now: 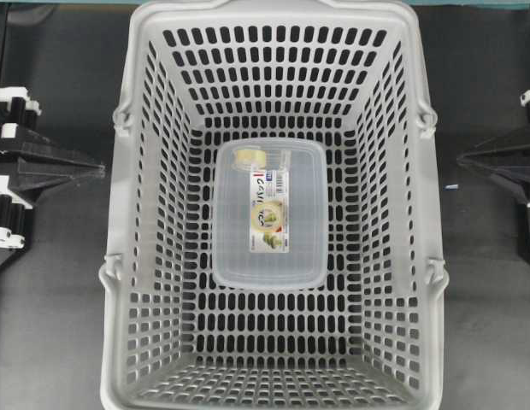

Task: Pick up the cellophane tape from the shopping basket with the left arm.
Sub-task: 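Move the left gripper over the basket toward the tape roll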

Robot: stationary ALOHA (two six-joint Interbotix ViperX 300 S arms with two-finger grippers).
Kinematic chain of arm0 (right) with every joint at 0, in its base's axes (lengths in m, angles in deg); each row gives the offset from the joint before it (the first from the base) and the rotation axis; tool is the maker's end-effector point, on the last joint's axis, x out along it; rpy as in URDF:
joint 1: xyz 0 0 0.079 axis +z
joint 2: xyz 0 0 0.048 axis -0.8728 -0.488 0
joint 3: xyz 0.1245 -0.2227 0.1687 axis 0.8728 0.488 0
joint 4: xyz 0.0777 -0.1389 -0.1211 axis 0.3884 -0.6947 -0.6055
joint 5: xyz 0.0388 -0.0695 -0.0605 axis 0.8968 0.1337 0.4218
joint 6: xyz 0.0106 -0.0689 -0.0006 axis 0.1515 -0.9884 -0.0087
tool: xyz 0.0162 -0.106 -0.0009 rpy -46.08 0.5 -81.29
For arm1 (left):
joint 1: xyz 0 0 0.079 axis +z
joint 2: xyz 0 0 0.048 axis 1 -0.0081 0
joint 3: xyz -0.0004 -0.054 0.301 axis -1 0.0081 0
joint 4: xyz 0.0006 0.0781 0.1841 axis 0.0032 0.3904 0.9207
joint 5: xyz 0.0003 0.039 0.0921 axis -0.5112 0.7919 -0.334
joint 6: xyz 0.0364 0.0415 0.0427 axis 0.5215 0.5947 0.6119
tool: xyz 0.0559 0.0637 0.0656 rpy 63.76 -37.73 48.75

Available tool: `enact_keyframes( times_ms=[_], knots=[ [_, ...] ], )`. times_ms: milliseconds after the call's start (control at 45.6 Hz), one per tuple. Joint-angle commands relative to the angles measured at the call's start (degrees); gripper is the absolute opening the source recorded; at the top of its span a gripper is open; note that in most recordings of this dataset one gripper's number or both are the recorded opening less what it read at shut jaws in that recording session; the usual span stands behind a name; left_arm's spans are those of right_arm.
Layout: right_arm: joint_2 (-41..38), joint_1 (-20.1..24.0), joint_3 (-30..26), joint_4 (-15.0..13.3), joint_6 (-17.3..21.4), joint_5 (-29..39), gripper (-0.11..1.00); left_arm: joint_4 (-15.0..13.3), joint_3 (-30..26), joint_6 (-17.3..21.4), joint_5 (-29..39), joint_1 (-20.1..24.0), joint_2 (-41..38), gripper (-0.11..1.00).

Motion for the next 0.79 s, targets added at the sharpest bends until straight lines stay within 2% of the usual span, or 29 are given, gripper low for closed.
enact_keyframes(
  times_ms=[0,88,307,417,571,768],
  knots=[
    [-0.4,0.2,-0.7,0.2,0.4,-0.2,0.01,2.4,-5.0,-1.1,4.8,-0.2,-0.3,0.06],
    [-0.4,0.2,-1.2,0.3,0.4,1.5,0.01,2.4,-9.7,-1.4,12.6,-0.3,-1.1,0.00],
    [-0.3,0.7,-3.6,0.3,0.4,9.7,0.00,2.4,-23.3,-1.3,33.7,-1.1,-6.9,0.00],
    [-0.2,0.8,-4.4,0.3,0.4,12.7,0.00,2.4,-31.4,-0.9,44.5,-1.7,-12.8,0.00],
    [-0.2,1.0,-5.1,0.3,0.4,14.0,0.00,2.4,-39.6,-0.4,52.9,-1.8,-20.9,0.00],
    [-0.2,1.1,-5.1,0.3,0.4,14.6,0.02,2.4,-47.0,0.6,59.8,-1.4,-30.4,0.00]
  ],
)
